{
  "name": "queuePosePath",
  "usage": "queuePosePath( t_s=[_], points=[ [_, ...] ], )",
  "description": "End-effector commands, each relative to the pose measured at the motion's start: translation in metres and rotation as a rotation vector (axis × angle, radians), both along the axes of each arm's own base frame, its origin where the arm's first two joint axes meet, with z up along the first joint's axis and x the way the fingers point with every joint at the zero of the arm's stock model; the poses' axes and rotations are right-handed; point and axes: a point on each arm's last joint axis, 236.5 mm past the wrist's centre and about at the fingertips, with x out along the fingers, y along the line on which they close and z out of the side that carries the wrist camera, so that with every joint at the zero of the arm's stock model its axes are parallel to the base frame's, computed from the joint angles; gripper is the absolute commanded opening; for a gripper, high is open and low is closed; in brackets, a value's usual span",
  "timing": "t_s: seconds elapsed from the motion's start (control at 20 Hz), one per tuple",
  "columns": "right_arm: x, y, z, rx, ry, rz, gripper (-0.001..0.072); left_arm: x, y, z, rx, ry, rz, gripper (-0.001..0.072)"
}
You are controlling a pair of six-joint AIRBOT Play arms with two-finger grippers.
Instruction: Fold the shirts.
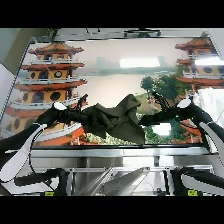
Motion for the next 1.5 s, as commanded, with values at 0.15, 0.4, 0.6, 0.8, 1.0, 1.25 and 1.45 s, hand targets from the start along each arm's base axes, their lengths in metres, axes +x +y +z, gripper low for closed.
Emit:
queuePosePath(
  t_s=[0.15,0.4,0.6,0.8,1.0,1.25,1.45],
  points=[
    [0.007,-0.002,-0.003,-0.014,-0.023,-0.019,0.0675,0.020,0.002,0.099,-0.105,-0.117,-0.086,0.0017],
    [0.009,0.002,-0.004,-0.022,-0.039,-0.015,0.0675,0.088,0.078,0.181,-0.116,-0.254,0.067,0.0019],
    [0.001,0.021,-0.009,-0.010,-0.024,0.022,0.0675,0.166,0.163,0.179,-0.084,-0.314,0.250,0.0019],
    [0.001,0.035,-0.012,-0.014,-0.046,0.032,0.0675,0.215,0.206,0.126,-0.088,-0.252,0.312,0.0137],
    [0.015,0.036,-0.011,-0.014,-0.083,-0.012,0.0675,0.227,0.208,0.080,-0.124,-0.137,0.255,0.0720],
    [0.016,0.038,-0.015,-0.013,-0.072,-0.010,0.0675,0.190,0.196,0.085,-0.172,0.032,0.144,0.0720],
    [0.022,0.045,-0.023,-0.010,-0.053,0.040,0.0675,0.133,0.152,0.096,-0.196,0.103,0.048,0.0705]
  ],
)
